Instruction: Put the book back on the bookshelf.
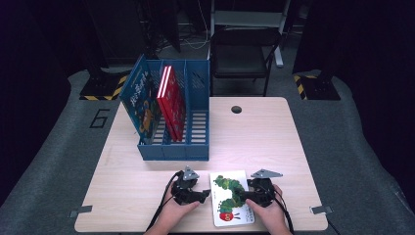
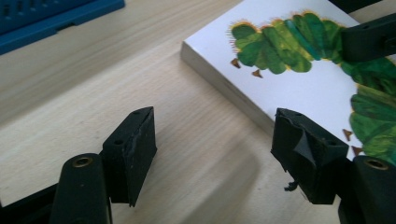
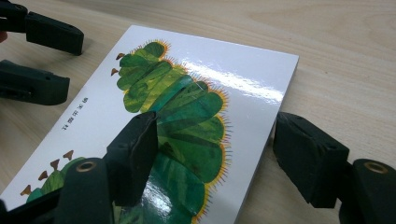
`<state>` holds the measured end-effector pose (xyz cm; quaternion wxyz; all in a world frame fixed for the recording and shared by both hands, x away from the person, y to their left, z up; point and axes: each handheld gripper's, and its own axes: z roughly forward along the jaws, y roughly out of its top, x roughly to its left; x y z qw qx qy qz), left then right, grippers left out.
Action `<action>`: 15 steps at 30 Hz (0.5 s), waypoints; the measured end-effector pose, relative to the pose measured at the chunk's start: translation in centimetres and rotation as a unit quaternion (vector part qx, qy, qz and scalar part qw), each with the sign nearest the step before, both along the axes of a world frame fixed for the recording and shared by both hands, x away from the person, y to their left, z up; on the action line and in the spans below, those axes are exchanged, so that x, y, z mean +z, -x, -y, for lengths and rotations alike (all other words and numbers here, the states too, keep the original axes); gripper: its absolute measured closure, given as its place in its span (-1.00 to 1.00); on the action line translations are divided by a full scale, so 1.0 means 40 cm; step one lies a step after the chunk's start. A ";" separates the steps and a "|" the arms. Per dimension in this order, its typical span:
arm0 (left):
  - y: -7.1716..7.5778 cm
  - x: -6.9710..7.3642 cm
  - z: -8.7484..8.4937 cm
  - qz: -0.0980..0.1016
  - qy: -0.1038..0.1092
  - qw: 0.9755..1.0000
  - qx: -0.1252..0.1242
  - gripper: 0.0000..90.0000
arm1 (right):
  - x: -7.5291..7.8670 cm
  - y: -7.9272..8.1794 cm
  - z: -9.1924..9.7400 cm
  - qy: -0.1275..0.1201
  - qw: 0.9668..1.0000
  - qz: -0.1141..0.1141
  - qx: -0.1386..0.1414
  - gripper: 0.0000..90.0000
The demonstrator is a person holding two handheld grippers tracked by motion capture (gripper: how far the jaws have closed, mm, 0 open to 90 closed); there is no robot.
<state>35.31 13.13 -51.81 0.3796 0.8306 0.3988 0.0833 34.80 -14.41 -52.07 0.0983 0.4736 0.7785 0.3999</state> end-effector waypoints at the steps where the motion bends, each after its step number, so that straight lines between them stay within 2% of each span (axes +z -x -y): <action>1: 0.000 0.002 0.003 -0.003 0.000 1.000 -0.004 -0.32 | 0.000 0.002 -0.003 -0.001 1.000 -0.001 -0.001 -0.32; 3: 0.001 0.007 0.006 -0.010 0.004 1.000 -0.010 -0.31 | 0.001 0.005 -0.007 0.000 1.000 -0.005 -0.005 -0.32; 8: -0.003 0.015 0.013 -0.018 0.025 1.000 -0.001 -0.31 | 0.003 0.011 -0.019 0.004 1.000 -0.005 -0.002 -0.32; 10: -0.006 0.012 0.019 -0.022 0.017 1.000 -0.010 -0.29 | 0.004 0.016 -0.027 0.002 1.000 -0.010 -0.005 -0.31; 13: -0.006 0.005 0.031 -0.025 0.018 0.999 -0.016 -0.26 | 0.004 0.022 -0.038 0.004 1.000 -0.012 -0.006 -0.30; 14: -0.006 0.004 0.036 -0.028 0.022 0.999 -0.011 -0.27 | 0.004 0.023 -0.042 0.004 1.000 -0.011 -0.006 -0.30; 15: -0.009 0.005 0.035 -0.026 0.017 0.999 -0.013 -0.30 | 0.004 0.023 -0.044 0.007 1.000 -0.007 0.000 -0.31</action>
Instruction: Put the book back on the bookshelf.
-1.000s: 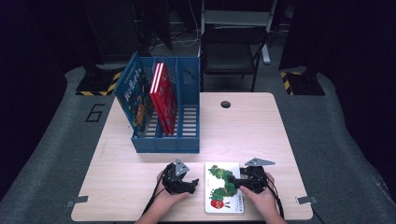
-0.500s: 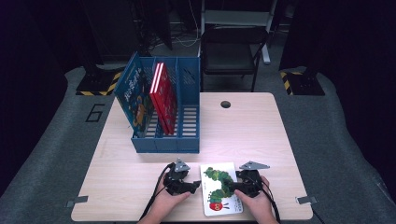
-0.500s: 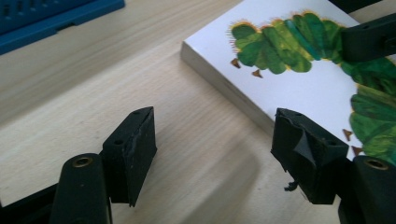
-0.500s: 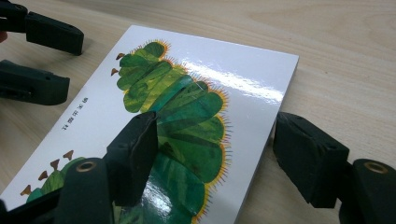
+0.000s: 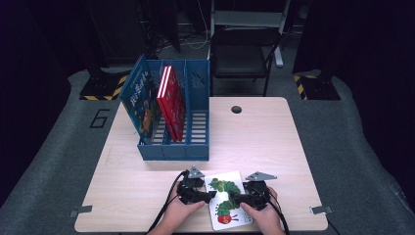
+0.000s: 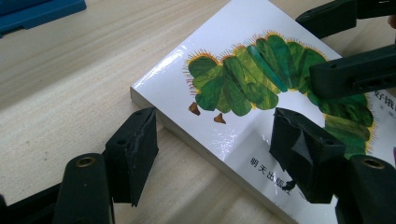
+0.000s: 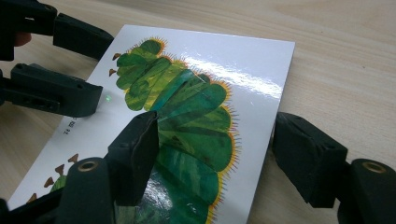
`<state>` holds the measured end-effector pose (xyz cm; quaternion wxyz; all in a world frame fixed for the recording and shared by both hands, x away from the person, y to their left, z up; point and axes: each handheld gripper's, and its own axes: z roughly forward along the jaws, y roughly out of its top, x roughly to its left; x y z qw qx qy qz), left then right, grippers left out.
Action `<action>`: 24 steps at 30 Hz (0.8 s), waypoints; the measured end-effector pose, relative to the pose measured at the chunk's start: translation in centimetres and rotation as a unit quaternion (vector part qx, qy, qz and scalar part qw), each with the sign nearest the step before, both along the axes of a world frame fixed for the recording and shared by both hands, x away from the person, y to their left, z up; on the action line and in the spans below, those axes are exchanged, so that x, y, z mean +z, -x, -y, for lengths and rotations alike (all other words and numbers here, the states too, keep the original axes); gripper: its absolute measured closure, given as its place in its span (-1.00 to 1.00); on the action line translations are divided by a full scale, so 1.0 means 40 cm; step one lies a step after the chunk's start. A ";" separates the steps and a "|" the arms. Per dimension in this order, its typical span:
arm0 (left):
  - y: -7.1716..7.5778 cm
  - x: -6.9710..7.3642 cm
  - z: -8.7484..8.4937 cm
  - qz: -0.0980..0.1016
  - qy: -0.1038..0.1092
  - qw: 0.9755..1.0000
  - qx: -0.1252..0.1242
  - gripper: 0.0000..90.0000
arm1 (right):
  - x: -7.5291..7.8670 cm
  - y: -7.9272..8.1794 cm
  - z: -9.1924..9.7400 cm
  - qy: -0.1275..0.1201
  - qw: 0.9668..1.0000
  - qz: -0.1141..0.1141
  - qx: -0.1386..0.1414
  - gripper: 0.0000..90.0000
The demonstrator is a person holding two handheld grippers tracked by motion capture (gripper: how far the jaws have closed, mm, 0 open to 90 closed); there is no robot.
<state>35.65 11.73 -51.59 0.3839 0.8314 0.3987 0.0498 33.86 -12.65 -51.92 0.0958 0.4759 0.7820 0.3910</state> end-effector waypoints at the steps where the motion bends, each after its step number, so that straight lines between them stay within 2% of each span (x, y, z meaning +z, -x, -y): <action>1: -0.001 0.000 0.000 -0.002 0.002 1.000 0.001 -0.29 | 0.000 -0.001 0.000 -0.001 1.000 -0.001 -0.001 -0.31; 3: -0.004 -0.001 -0.002 -0.002 0.003 1.000 0.004 -0.28 | 0.001 -0.007 0.002 0.001 1.000 -0.001 0.008 -0.33; 7: -0.011 -0.002 -0.001 0.000 0.006 1.000 0.010 -0.29 | 0.005 -0.034 0.010 -0.005 1.000 -0.016 0.023 -0.28; 11: -0.018 -0.003 0.004 -0.003 0.014 1.000 0.020 -0.29 | 0.008 -0.059 0.009 0.003 0.999 -0.008 0.033 -0.28; 12: -0.021 -0.002 0.002 -0.001 0.006 1.000 0.013 -0.29 | 0.009 -0.065 0.009 0.004 0.999 -0.010 0.036 -0.29; 17: -0.031 -0.001 0.008 -0.002 0.005 1.000 0.011 -0.29 | 0.009 -0.092 0.020 -0.001 0.999 -0.024 0.048 -0.30; 19: -0.033 0.001 0.011 -0.006 0.004 1.000 0.014 -0.29 | 0.008 -0.102 0.024 -0.002 0.998 -0.022 0.058 -0.30; 22: -0.031 0.004 0.016 -0.012 -0.003 1.000 0.017 -0.29 | 0.012 -0.112 0.026 -0.001 0.997 -0.033 0.065 -0.31; 24: -0.028 0.005 0.017 -0.014 -0.003 1.000 0.020 -0.29 | 0.011 -0.118 0.028 0.002 0.997 -0.028 0.071 -0.31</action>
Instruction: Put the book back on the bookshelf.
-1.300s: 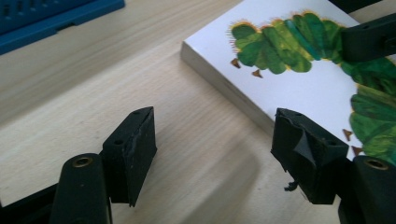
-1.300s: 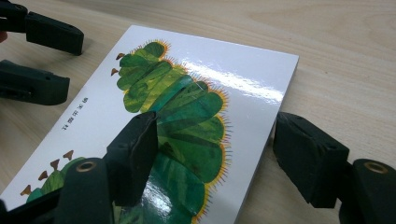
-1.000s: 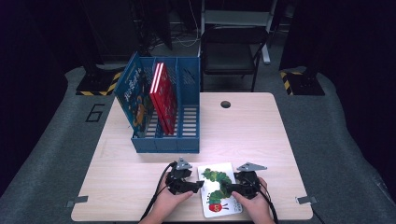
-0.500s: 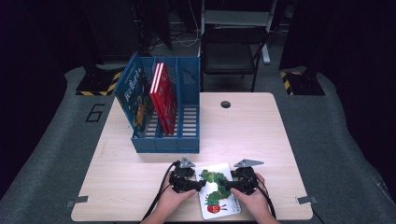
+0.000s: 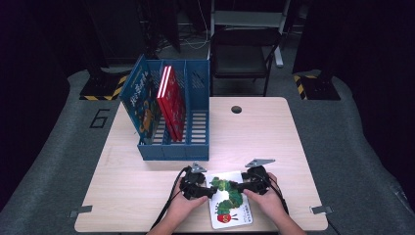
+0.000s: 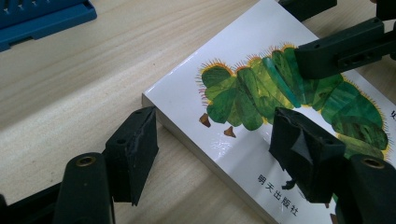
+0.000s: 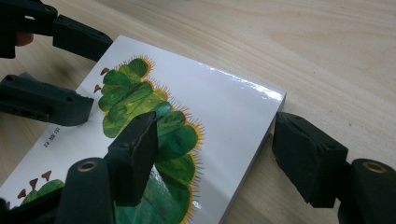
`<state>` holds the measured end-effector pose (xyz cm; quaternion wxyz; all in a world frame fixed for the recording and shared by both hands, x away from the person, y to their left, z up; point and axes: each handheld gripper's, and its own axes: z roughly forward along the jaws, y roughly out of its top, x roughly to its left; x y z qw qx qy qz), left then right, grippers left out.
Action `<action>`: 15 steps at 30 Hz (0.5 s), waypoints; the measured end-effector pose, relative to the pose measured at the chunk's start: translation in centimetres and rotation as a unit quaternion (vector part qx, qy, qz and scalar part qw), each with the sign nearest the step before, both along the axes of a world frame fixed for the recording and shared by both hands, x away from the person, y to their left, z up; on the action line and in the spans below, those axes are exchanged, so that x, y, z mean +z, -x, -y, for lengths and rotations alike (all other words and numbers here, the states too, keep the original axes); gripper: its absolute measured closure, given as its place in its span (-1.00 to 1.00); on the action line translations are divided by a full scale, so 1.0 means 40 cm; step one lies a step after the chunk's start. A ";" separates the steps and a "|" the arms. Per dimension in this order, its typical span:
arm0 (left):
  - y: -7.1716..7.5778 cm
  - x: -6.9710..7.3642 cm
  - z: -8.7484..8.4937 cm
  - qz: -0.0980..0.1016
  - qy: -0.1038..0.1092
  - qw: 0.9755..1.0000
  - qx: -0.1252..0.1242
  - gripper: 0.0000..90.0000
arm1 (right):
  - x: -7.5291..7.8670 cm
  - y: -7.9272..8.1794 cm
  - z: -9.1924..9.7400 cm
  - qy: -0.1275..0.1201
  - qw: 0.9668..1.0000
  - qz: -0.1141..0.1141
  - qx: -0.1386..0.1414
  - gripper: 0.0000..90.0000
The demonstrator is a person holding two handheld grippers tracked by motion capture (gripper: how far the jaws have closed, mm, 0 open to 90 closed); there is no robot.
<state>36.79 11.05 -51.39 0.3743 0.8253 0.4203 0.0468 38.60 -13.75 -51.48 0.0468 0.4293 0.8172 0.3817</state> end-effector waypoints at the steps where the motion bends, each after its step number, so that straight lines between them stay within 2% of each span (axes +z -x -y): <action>1: 0.002 0.000 0.002 -0.001 0.002 1.000 0.003 -0.29 | -0.001 -0.003 0.001 -0.003 1.000 0.004 0.002 -0.31; 3: 0.003 0.001 0.004 -0.002 0.000 1.000 0.006 -0.29 | 0.000 -0.002 0.000 -0.003 1.000 -0.003 -0.001 -0.32; 7: 0.000 0.004 0.007 -0.005 -0.006 1.000 0.007 -0.29 | 0.001 -0.006 -0.002 0.003 1.000 0.000 0.004 -0.32; 11: -0.003 0.004 0.006 -0.006 -0.002 1.000 0.009 -0.27 | 0.003 -0.003 0.000 0.000 1.000 -0.007 -0.005 -0.29; 12: -0.005 0.004 0.006 -0.007 -0.001 1.000 0.013 -0.25 | 0.001 -0.005 0.002 -0.001 1.000 -0.002 -0.004 -0.27; 15: -0.010 0.006 0.003 -0.015 0.007 1.000 0.013 -0.24 | 0.004 -0.001 0.006 -0.009 1.000 -0.013 -0.013 -0.21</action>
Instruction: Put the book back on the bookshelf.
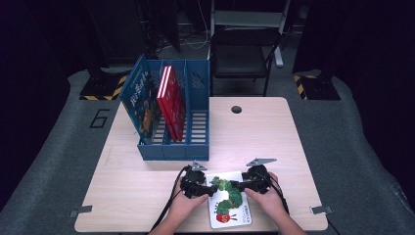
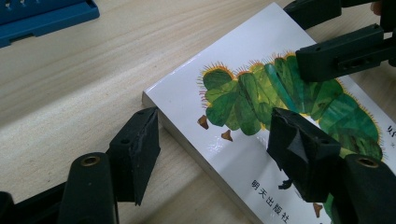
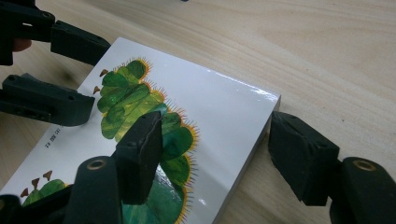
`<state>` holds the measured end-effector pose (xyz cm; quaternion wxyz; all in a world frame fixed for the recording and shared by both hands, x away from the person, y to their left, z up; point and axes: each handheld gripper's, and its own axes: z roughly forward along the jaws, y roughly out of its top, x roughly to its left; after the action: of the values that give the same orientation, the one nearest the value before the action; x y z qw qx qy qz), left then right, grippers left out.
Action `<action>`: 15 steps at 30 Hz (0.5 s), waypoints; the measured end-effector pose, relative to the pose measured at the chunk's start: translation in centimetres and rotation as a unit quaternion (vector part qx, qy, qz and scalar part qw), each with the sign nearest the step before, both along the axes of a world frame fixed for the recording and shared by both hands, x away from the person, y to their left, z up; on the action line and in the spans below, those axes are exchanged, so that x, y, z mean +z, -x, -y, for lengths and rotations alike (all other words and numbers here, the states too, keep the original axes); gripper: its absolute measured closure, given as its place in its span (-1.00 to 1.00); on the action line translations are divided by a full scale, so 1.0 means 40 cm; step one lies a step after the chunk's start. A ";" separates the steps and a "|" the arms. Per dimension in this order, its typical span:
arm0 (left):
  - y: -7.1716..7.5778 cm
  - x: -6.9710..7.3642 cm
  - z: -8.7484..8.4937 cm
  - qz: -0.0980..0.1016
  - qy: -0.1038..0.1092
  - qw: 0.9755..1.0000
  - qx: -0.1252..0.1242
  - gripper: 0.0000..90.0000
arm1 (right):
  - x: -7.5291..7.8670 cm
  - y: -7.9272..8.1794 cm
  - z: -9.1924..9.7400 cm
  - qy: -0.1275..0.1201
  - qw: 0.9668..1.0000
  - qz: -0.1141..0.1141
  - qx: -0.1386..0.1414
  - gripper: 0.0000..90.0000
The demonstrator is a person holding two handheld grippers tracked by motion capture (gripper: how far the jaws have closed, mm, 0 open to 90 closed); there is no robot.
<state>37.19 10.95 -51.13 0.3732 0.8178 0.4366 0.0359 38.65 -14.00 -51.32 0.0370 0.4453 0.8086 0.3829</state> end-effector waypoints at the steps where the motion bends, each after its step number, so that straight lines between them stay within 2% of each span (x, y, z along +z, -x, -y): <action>1: -0.001 0.001 -0.001 -0.003 0.004 1.000 0.000 -0.24 | -0.001 0.000 0.001 0.002 1.000 0.006 0.001 -0.21; 4: -0.003 0.004 -0.005 -0.002 0.007 1.000 0.003 -0.24 | 0.003 0.007 0.000 0.005 1.000 0.007 0.002 -0.21; 7: -0.003 0.016 -0.015 0.007 0.013 1.000 0.002 -0.21 | 0.012 0.014 -0.003 0.003 1.000 0.009 0.000 -0.19; 10: -0.007 0.034 -0.026 0.014 0.015 1.000 -0.001 -0.18 | 0.027 0.022 -0.003 -0.010 1.000 0.018 -0.002 -0.17; 12: -0.007 0.048 -0.035 0.014 0.016 1.000 -0.003 -0.16 | 0.036 0.026 -0.007 -0.013 1.000 0.025 0.000 -0.17; 15: -0.001 0.067 -0.047 0.027 0.018 0.999 -0.003 -0.13 | 0.054 0.034 -0.015 -0.011 0.999 0.042 0.004 -0.17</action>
<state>37.22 12.81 -48.46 0.3998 0.8112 0.4240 0.0492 37.28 -13.38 -49.18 0.0646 0.4261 0.8038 0.4101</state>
